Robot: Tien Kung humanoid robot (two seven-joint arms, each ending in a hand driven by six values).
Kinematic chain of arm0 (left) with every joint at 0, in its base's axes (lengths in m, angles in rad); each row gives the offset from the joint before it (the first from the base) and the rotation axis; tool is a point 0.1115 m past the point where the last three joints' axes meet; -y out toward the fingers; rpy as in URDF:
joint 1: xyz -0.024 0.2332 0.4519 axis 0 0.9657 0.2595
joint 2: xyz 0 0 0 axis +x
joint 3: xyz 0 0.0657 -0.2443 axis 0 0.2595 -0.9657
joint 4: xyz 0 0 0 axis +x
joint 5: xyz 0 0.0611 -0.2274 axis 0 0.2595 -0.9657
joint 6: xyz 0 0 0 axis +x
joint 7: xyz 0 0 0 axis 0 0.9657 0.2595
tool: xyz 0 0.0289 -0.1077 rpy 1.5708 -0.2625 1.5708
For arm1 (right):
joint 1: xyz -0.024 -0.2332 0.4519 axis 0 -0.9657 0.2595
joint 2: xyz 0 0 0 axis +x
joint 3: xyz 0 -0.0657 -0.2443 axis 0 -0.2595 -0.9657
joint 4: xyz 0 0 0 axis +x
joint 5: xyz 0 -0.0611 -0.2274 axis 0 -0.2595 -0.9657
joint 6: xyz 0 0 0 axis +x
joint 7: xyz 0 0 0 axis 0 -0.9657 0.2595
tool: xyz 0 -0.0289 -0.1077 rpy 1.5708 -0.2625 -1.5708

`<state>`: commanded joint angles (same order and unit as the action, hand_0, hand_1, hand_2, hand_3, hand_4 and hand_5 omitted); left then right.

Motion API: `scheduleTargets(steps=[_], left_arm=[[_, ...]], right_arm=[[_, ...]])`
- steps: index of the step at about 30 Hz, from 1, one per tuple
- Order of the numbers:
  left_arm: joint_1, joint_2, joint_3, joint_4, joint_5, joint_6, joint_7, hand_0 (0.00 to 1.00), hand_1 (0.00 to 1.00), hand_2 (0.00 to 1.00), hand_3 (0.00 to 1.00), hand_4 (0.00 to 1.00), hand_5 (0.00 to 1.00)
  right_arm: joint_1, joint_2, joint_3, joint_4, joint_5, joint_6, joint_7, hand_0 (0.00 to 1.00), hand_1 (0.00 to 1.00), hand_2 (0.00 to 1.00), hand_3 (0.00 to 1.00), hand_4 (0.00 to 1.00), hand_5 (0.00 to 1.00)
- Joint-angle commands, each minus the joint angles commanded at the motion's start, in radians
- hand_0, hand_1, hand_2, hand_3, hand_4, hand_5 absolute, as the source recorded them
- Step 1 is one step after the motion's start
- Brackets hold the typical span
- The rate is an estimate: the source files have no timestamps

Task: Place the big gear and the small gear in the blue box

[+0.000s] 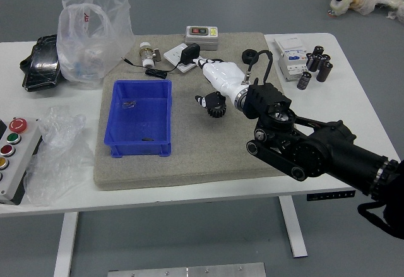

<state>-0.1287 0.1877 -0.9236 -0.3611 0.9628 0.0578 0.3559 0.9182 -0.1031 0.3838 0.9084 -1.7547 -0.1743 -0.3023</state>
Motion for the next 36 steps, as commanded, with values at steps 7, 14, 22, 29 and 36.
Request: scheduleTargets(steps=[7, 14, 22, 29, 36], left_arm=[[0.0, 0.0, 0.0, 0.0, 0.001, -0.002, 0.001, 0.7, 0.633, 0.641, 0.799, 0.706, 0.48], [-0.002, 0.0, 0.0, 0.0, 0.003, -0.002, 0.0, 0.7, 0.633, 0.641, 0.799, 0.706, 0.48], [-0.005, 0.002, -0.004, 0.001, 0.011, -0.029, 0.01, 0.703, 0.634, 0.645, 0.804, 0.706, 0.479], [-0.006, 0.002, -0.002, 0.001, 0.01, -0.028, 0.008, 0.701, 0.634, 0.645, 0.803, 0.705, 0.48], [-0.005, 0.001, -0.002, 0.001, 0.009, -0.029, 0.007, 0.701, 0.636, 0.645, 0.804, 0.705, 0.479]], right_arm=[[0.008, 0.012, -0.065, -0.093, 0.06, 0.019, -0.006, 0.42, 0.831, 0.924, 0.918, 0.998, 0.486], [0.021, 0.031, -0.144, -0.143, 0.114, 0.019, -0.016, 0.395, 0.742, 0.779, 0.83, 0.846, 0.305], [0.024, 0.054, -0.213, -0.199, 0.229, -0.092, 0.016, 0.327, 0.601, 0.567, 0.645, 0.387, 0.152], [0.02, 0.06, -0.229, -0.215, 0.259, -0.149, 0.029, 0.295, 0.5, 0.424, 0.51, 0.324, 0.002], [0.014, 0.058, -0.245, -0.223, 0.264, -0.131, 0.023, 0.298, 0.5, 0.41, 0.503, 0.323, 0.002]])
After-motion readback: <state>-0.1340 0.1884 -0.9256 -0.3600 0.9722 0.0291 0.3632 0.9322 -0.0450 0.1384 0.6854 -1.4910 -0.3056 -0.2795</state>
